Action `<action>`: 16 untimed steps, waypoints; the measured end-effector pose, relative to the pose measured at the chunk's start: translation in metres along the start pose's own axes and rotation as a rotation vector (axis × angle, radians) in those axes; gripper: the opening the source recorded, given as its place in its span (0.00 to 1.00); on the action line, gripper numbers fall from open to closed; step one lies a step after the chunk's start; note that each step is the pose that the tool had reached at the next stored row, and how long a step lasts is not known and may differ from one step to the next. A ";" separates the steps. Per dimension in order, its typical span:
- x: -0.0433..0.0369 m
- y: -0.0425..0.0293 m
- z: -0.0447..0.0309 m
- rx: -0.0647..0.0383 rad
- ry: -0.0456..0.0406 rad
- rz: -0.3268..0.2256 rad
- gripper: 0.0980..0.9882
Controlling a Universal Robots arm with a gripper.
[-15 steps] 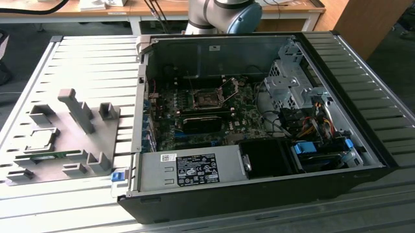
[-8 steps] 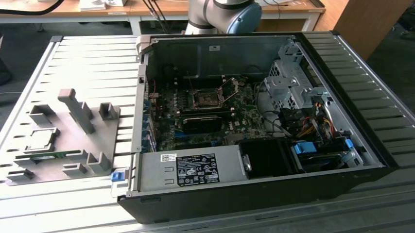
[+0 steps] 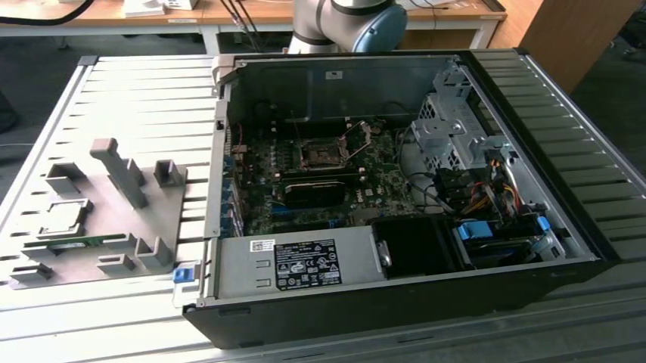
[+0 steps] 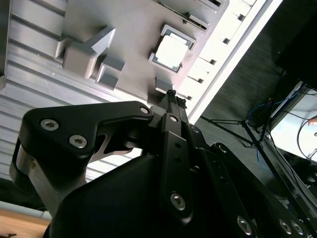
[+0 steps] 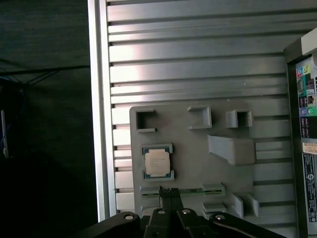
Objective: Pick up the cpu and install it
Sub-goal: 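Pick up the cpu and move it towards the insertion slot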
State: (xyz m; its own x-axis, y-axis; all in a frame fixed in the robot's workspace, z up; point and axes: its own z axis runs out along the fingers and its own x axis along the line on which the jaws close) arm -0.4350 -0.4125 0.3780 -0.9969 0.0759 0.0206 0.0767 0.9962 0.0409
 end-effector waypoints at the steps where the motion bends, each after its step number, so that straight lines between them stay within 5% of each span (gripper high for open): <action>1: 0.0002 0.0000 0.0006 0.000 0.0005 0.000 0.01; 16: 0.0003 -0.0003 0.0055 0.000 0.0027 -0.001 0.01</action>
State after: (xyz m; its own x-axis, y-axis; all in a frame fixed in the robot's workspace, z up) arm -0.4354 -0.4126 0.3726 -0.9969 0.0752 0.0233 0.0761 0.9963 0.0408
